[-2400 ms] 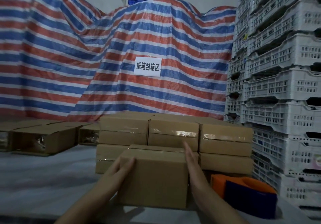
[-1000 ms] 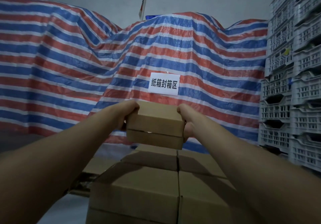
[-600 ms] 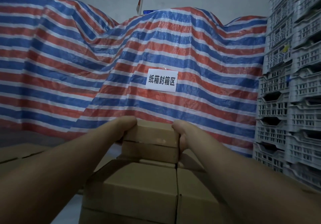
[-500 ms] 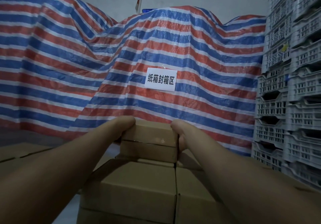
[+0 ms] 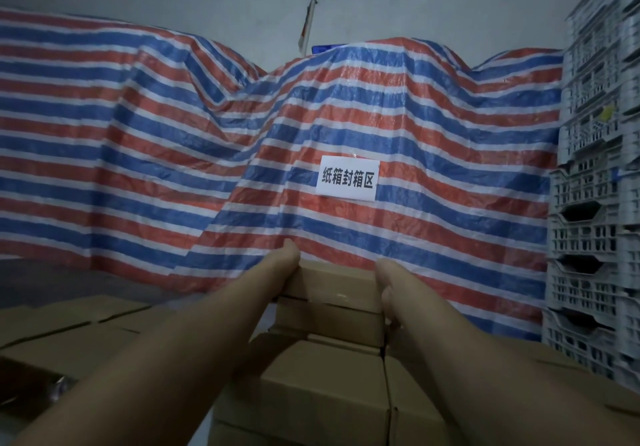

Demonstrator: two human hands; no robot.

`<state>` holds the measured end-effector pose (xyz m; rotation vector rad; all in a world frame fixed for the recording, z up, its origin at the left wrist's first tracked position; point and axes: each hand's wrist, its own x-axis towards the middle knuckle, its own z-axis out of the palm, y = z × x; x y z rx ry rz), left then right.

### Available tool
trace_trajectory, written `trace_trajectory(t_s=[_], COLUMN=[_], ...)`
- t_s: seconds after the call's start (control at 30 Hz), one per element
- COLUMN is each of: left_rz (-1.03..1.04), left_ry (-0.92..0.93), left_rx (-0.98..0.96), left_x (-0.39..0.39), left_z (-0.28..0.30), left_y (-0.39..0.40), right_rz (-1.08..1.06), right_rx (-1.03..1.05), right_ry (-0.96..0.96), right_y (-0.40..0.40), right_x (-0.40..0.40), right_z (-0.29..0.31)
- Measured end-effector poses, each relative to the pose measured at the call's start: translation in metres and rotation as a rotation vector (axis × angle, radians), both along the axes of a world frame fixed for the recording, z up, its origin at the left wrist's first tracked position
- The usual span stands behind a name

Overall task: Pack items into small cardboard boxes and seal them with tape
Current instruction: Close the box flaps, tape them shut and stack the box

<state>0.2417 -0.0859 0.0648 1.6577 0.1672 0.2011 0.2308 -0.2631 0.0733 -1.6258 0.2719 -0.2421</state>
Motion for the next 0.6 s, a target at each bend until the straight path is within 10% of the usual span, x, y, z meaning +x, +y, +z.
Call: trace_trajectory(t_s=[0.3, 0.6], left_rz=[0.278, 0.387], left_ry=[-0.468, -0.631], left_rx=[0.086, 0.228], left_x=[-0.039, -0.083], left_z=[-0.017, -0.052], left_y=[0.088, 0.175], right_rz=[-0.301, 0.091], right_rx=[-0.338, -0.728], right_ry=[-0.399, -0.611], right_y=[0.022, 0.17], right_x=[-0.013, -0.054], right_z=[0.055, 0.05])
